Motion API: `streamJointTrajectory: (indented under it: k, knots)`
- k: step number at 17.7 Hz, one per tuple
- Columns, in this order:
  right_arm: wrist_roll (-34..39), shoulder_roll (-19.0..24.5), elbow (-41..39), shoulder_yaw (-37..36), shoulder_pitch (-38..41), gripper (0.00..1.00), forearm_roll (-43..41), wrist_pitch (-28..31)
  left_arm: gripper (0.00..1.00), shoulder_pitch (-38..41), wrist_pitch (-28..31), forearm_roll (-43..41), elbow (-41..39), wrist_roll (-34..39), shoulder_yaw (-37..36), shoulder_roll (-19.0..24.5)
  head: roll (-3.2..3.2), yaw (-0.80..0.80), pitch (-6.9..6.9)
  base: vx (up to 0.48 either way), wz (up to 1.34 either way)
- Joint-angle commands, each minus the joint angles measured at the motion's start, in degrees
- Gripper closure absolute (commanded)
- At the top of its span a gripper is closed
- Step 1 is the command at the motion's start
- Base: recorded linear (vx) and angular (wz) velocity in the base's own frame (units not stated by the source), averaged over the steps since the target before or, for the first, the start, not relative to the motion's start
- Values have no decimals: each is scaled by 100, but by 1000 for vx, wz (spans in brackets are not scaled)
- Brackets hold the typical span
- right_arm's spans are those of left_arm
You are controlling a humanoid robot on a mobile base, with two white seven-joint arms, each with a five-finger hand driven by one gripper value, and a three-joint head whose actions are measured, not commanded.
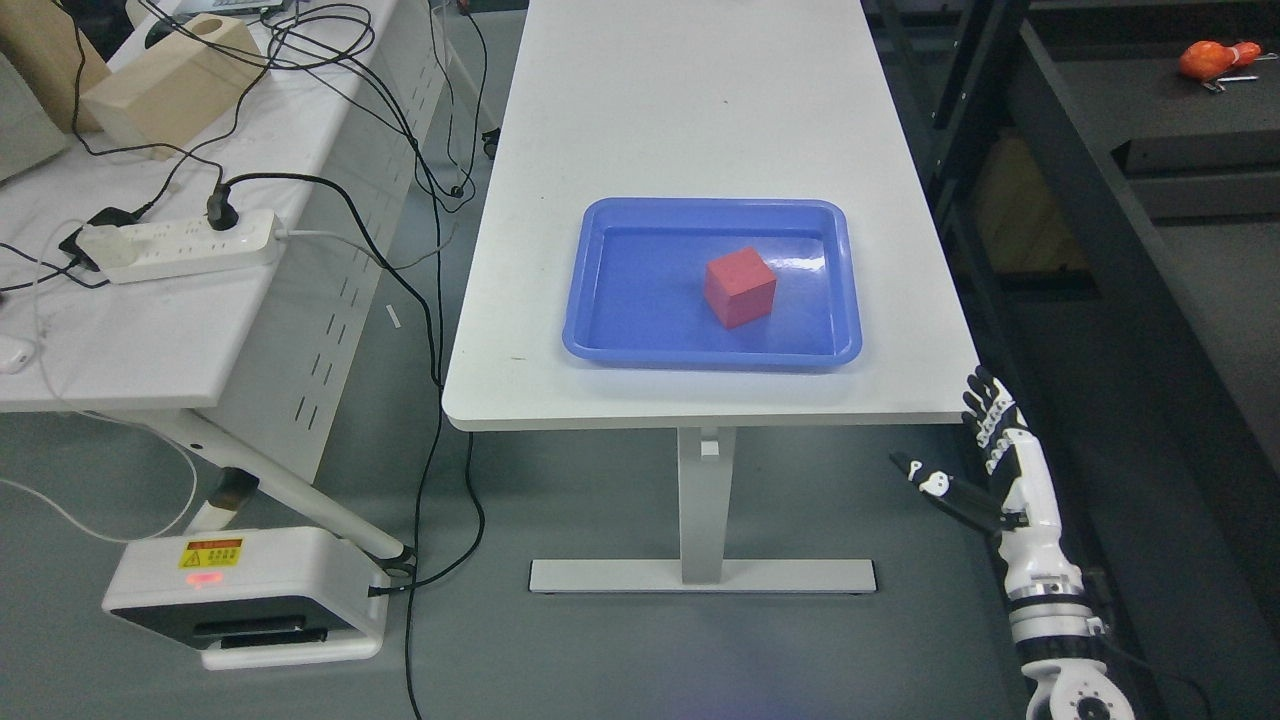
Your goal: Pick pink block from left shelf to tray
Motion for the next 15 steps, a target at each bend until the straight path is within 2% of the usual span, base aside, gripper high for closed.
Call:
streamJointTrajectory:
  k: [1,15]
  knots:
    - [5,-13,6,-206,-3,1,-72,13,0,115,2,0,-100,-1,0,100,0,0,0,-68,-112]
    - [14,31,6,-312,-117,1,-362,197,0,115,2,0,-100,-1,0,100,0,0,0,-15,-8]
